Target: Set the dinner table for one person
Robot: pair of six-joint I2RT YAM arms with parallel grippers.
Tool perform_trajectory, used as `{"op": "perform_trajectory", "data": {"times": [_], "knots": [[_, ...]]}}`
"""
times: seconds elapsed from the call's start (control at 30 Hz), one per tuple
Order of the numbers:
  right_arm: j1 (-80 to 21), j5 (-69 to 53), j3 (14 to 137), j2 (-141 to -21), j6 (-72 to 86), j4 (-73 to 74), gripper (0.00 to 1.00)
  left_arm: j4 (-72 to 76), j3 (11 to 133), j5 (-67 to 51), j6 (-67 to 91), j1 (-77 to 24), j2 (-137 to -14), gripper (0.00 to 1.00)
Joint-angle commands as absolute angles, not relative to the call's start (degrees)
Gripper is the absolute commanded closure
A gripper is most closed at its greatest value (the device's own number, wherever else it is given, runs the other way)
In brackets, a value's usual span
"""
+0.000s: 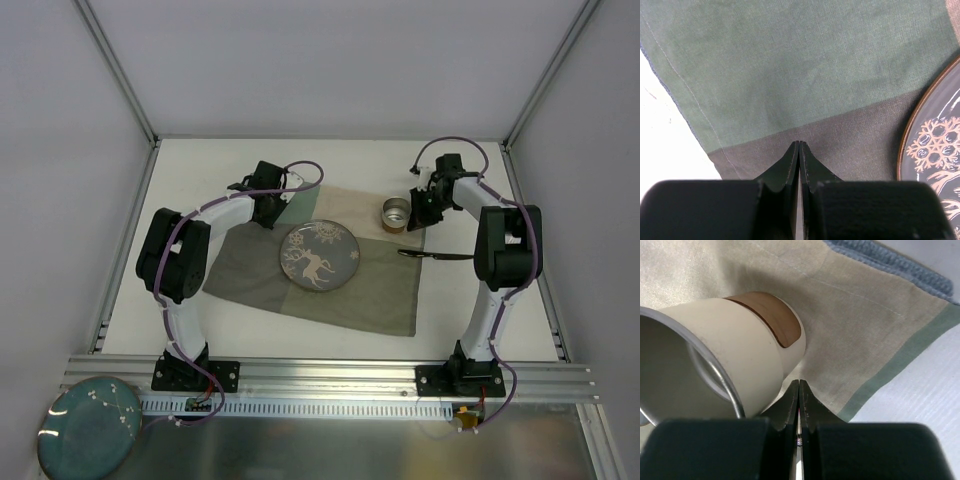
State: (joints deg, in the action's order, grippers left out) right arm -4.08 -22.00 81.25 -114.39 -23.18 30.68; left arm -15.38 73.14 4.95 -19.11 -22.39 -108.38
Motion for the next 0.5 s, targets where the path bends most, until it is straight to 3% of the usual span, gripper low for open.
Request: {"op": "perform_trajectory", "data": {"times": [0.0,0.23,0.27,0.3,0.37,0.4,0.47], "knots": [[-3.08,-23.46,83.14,-113.91,-23.73,30.76,1.0,-15.29,74.97,3.87,-19.6,-21.8,-107.4,1.0],[-2.99,-24.08,84.64,-113.47,-24.43,32.34,0.99,-15.38,74.79,3.43,-19.25,-21.71,-107.05,1.0],[-2.81,-24.08,84.99,-113.03,-24.69,32.87,0.92,-15.38,74.71,3.51,-19.25,-21.8,-106.96,1.0],[-2.81,-24.08,85.51,-112.42,-24.78,32.96,0.76,-15.38,74.79,3.6,-19.25,-21.71,-106.96,1.0],[-2.73,-23.73,87.27,-111.1,-25.4,35.14,0.56,-15.38,74.71,3.43,-19.16,-21.8,-106.88,1.0],[-2.72,-23.47,89.1,-110.66,-25.49,35.85,0.49,-15.29,74.71,3.43,-19.07,-21.8,-106.88,1.0],[-2.73,-23.2,90.96,-109.26,-25.75,37.96,0.48,-15.38,74.62,3.34,-19.07,-21.8,-106.7,1.0]]}}
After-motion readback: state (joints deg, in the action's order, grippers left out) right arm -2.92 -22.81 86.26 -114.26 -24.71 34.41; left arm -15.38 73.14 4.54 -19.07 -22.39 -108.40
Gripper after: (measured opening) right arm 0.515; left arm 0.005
